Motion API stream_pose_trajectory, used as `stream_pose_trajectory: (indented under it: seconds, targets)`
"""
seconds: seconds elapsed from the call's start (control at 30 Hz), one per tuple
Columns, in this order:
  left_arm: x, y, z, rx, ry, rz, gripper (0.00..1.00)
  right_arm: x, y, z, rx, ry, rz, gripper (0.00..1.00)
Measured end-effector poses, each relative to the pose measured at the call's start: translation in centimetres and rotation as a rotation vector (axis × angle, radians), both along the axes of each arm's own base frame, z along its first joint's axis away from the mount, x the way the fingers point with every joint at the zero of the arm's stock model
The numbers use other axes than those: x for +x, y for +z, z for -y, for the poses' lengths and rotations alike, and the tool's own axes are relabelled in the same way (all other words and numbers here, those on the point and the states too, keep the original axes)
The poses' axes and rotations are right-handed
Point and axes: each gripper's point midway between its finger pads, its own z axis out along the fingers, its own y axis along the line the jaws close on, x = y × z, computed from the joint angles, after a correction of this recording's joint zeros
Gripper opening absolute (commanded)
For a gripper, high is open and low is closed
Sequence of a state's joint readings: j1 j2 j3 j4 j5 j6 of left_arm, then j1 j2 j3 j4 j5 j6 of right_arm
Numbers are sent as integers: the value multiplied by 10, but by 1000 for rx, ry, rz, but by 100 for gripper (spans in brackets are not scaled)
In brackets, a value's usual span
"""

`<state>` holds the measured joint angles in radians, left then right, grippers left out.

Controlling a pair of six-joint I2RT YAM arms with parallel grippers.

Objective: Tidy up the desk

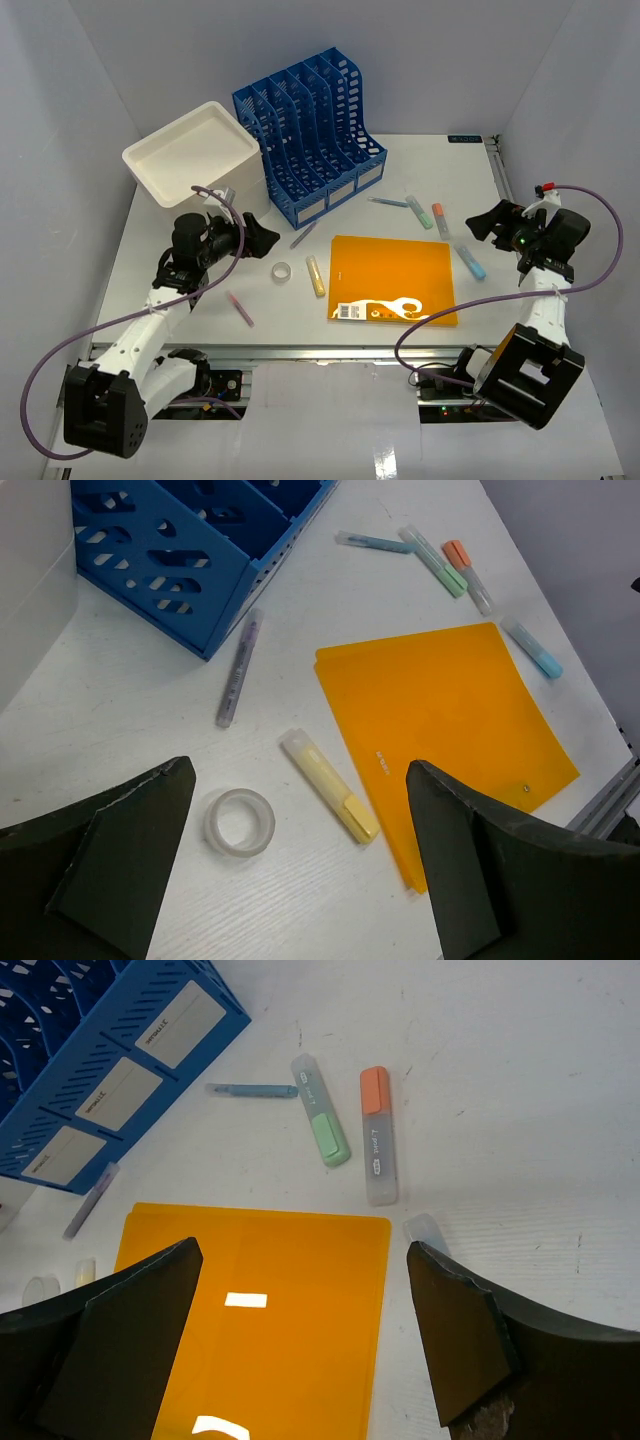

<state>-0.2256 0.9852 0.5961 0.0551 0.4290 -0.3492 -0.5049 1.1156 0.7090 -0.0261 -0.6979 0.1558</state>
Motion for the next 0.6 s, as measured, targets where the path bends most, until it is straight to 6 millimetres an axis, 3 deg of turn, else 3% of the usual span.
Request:
stream_pose_trajectory:
  seconds: [0.17, 0.33, 0.5, 0.6]
  targets:
    - [-15, 17, -2, -29, 6, 17, 98, -5, 16, -2, -23, 8, 50, 90]
    - [-34, 50, -7, -63, 32, 12, 98, -15, 35, -24, -44, 144, 139, 90]
    - [-40, 80, -3, -74, 74, -24, 94, -32, 47, -61, -111, 380, 257, 90]
    - [-40, 92, 18, -16, 98, -76, 93, -42, 44, -95, -173, 531, 296, 90]
